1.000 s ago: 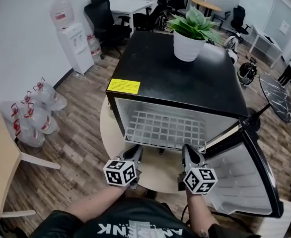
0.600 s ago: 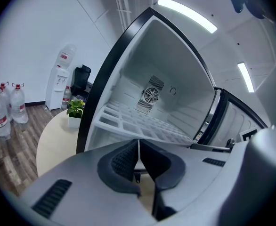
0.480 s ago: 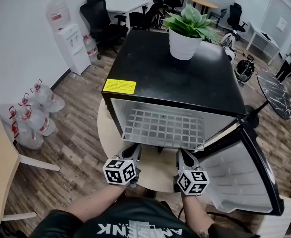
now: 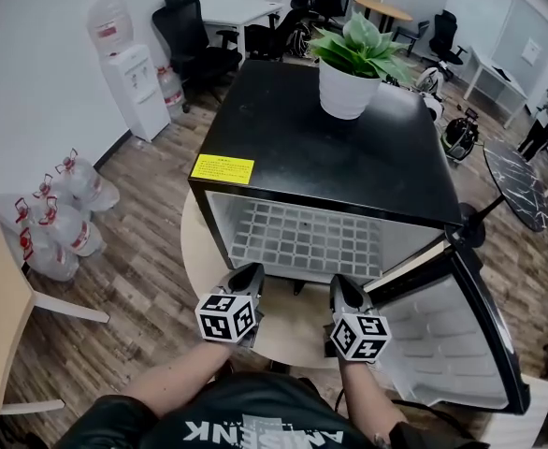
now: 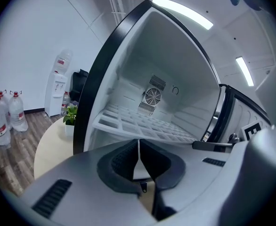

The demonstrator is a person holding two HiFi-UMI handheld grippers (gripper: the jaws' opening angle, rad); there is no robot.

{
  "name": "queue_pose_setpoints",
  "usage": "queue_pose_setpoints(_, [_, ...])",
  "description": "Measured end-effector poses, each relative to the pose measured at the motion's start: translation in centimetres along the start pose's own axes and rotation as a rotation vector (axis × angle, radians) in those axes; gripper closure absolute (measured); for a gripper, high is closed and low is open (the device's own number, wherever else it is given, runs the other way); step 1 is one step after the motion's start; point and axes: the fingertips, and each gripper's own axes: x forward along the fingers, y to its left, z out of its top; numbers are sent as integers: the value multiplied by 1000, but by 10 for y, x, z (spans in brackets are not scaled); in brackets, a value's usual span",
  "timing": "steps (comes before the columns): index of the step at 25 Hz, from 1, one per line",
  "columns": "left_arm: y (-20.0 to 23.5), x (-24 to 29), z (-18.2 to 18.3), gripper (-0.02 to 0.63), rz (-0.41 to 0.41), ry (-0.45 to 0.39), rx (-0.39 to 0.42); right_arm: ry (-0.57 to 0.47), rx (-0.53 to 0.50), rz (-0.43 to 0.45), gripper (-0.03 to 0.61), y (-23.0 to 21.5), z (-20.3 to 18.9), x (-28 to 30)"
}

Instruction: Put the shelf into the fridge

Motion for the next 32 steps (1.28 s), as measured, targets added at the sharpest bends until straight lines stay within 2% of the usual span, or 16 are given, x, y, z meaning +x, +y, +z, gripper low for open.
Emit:
queue_pose_setpoints(14, [4,23,17,598,22,-4,41,-8,8,17,572,-10,17,21])
queue_pose_setpoints(32, [11,41,27,598,42,-8,37,-15,7,15,572,-18,26,40])
